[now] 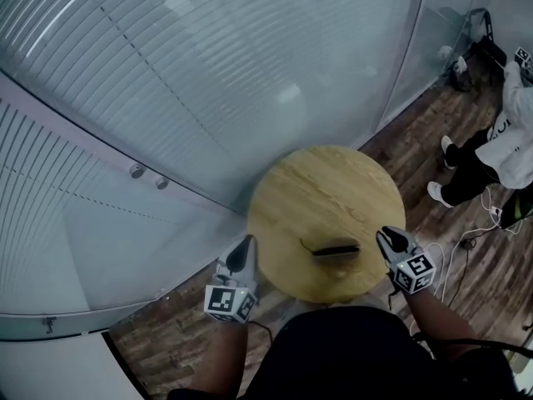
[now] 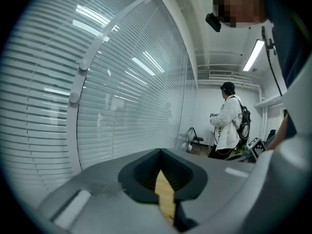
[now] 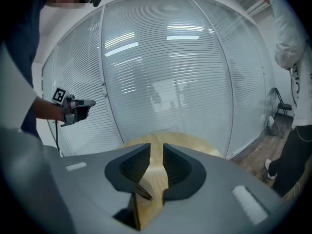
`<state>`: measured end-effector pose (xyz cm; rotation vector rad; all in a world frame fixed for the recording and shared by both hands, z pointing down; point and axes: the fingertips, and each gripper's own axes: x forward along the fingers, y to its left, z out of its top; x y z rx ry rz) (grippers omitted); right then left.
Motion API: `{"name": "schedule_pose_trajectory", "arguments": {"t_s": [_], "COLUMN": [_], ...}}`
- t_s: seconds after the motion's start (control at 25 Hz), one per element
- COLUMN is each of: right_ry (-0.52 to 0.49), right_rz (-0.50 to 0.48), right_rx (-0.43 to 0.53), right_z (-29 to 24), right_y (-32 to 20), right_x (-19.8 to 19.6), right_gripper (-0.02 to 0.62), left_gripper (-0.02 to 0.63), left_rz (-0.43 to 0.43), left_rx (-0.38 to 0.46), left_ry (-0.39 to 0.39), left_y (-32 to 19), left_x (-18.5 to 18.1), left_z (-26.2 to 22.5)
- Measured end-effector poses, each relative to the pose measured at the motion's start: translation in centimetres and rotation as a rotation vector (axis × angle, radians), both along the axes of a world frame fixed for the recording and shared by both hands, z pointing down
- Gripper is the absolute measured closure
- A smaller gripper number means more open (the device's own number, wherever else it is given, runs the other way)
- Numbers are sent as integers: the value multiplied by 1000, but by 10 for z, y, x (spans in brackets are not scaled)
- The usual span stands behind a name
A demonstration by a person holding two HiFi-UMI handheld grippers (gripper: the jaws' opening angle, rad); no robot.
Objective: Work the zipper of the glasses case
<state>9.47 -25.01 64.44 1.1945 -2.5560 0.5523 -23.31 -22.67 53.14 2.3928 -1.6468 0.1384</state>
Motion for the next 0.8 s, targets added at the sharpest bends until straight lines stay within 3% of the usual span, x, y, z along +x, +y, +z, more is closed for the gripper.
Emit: {"name": "schedule_pose_trajectory", "arguments": {"t_s": [0.36, 0.6, 0.72, 0.8], "right_ry": [132, 221, 243, 278], "right_rz": [-363, -581, -644, -677], "right_rx": [85, 25, 20, 23], "right_z": [41, 85, 96, 105], "right_y": [35, 42, 47, 47], "right_x": [-33, -64, -69, -73], "right_gripper": [270, 197, 170, 169], "left_gripper": [604, 604, 604, 604], "left_rz": [-43, -116, -95, -77], "left_rx": [-46, -88, -95, -81], "left_ry": [-74, -117, -143, -200], "left_y": [12, 9, 10, 7], "left_x": [10, -3, 4, 5], "left_z": [3, 11, 12, 9]}}
